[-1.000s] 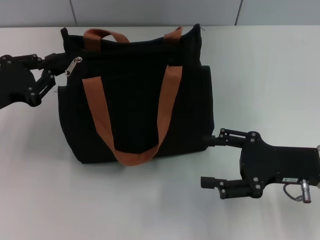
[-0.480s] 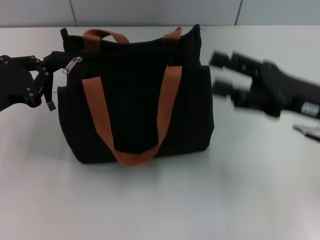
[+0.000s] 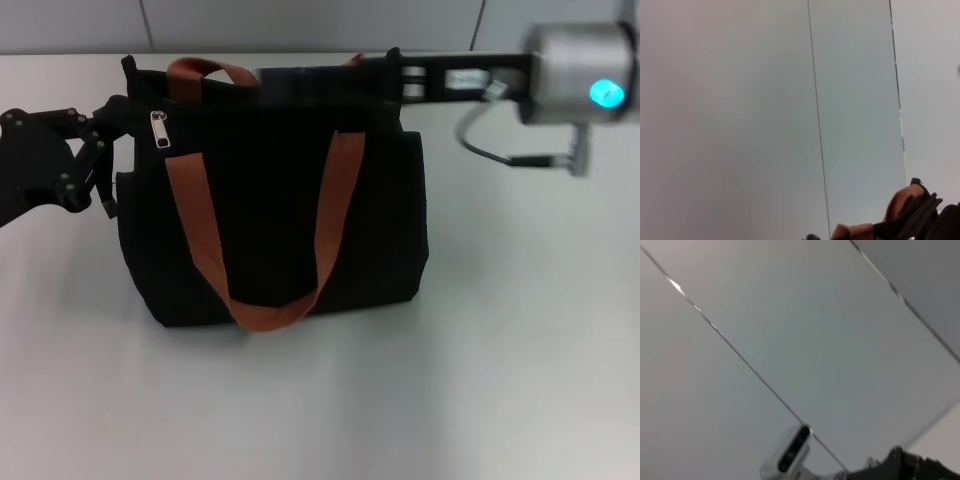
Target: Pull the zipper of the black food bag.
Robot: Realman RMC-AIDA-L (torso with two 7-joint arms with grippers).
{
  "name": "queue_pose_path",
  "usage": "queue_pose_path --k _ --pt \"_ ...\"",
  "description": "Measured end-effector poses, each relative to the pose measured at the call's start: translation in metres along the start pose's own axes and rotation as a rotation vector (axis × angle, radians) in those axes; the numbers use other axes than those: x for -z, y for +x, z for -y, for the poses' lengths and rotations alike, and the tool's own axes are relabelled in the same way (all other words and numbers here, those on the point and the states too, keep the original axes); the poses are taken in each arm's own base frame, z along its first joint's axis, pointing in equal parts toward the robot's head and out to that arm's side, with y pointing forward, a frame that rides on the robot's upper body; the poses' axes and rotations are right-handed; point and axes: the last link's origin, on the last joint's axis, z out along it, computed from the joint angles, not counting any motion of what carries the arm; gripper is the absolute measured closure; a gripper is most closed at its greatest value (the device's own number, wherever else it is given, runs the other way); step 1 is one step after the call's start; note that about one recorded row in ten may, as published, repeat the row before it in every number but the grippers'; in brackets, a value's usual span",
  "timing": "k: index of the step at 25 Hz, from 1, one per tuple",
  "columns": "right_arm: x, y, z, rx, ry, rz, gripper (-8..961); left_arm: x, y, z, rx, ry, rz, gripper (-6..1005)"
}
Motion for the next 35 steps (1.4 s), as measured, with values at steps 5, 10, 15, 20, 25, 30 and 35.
queue_pose_path --k 5,10,15,20,25,30,35 --pt "-0.022 -0.015 0.0 -0.054 0.045 -0.092 130 0.0 0.0 0.0 0.0 0.007 -0.002 975" --pt "-0.04 -0.027 0.004 -0.117 0.135 -0.187 158 -0.002 0.0 0.0 0.002 0.003 -0.005 975" --pt "-0.052 -0.033 0.008 -0.138 0.2 -0.225 229 -0.004 0.002 0.0 0.009 -0.003 -0.012 975" --pt "-0.06 -0.035 0.006 -0.137 0.211 -0.249 331 -0.007 0.003 0.0 0.013 -0.008 -0.015 976" --pt "-0.067 -0.033 0.008 -0.127 0.237 -0.279 528 -0.009 0.004 -0.001 0.02 -0.02 -0.02 976" --pt "-0.072 -0.035 0.009 -0.103 0.26 -0.291 587 -0.009 0.006 -0.003 0.022 -0.036 -0.031 976" --pt "-0.077 -0.036 0.011 -0.079 0.282 -0.299 589 -0.011 0.007 -0.003 0.026 -0.041 -0.035 976"
